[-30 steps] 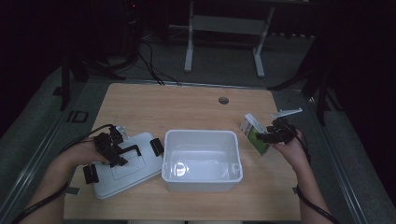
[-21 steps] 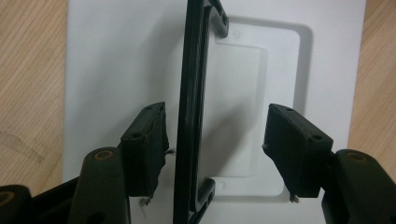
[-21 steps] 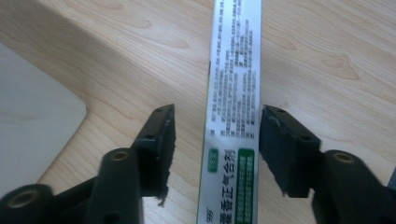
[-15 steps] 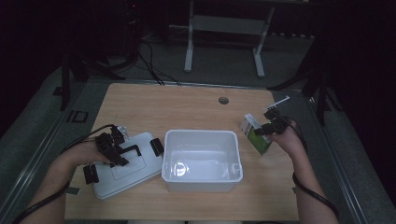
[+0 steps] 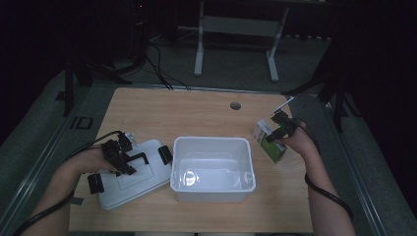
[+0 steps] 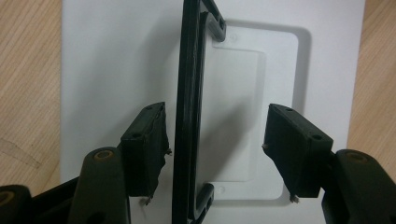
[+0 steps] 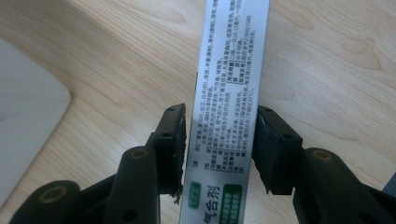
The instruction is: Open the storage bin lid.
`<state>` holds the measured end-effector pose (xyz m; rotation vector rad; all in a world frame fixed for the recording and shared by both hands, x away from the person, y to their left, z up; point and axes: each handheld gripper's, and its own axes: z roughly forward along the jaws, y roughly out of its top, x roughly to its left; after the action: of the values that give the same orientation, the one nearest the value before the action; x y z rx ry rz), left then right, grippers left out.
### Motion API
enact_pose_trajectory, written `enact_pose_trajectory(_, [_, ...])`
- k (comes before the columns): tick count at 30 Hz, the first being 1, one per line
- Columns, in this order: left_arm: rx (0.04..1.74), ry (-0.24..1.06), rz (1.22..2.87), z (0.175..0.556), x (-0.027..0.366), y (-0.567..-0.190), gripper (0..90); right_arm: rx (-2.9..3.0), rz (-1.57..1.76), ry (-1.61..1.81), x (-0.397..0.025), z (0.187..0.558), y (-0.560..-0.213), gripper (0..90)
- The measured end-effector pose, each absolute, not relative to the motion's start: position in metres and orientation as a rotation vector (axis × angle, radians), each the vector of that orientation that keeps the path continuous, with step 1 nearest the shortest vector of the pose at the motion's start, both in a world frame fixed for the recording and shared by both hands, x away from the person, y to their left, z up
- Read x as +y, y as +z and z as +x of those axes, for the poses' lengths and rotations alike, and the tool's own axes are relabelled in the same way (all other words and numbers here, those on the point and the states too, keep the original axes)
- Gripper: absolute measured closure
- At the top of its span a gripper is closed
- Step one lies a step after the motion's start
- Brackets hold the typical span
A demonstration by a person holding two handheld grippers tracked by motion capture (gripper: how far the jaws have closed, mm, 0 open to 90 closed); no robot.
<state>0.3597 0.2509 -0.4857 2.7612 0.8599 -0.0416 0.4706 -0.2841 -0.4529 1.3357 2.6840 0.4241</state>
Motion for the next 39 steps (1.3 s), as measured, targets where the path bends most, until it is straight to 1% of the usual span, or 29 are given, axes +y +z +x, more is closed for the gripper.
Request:
enact_pose_trajectory(10, [0.858,-0.045,2.759,0.360,0.251,-0.486,39.9,2.726,1.398,0.379,-0.284,0.481,-0.457,58.4])
enact_pose_trajectory(24, [0.855,-0.053,2.764,0.361,0.250,-0.488,39.9,2.802,1.357,0.207,-0.274,0.490,-0.458,58.0])
enact_pose_trajectory(25, [0.855,-0.056,2.756,0.361,0.250,-0.488,39.9,2.800,1.360,0.204,-0.274,0.490,-0.458,58.6])
enact_pose_trajectory(27, [0.856,-0.058,2.757,0.361,0.250,-0.488,39.9,2.801,1.346,0.175,-0.273,0.491,-0.457,62.7])
enact_pose_trajectory(39, [0.857,-0.063,2.751,0.359,0.251,-0.488,39.9,2.864,1.202,0.132,-0.272,0.477,-0.450,63.8])
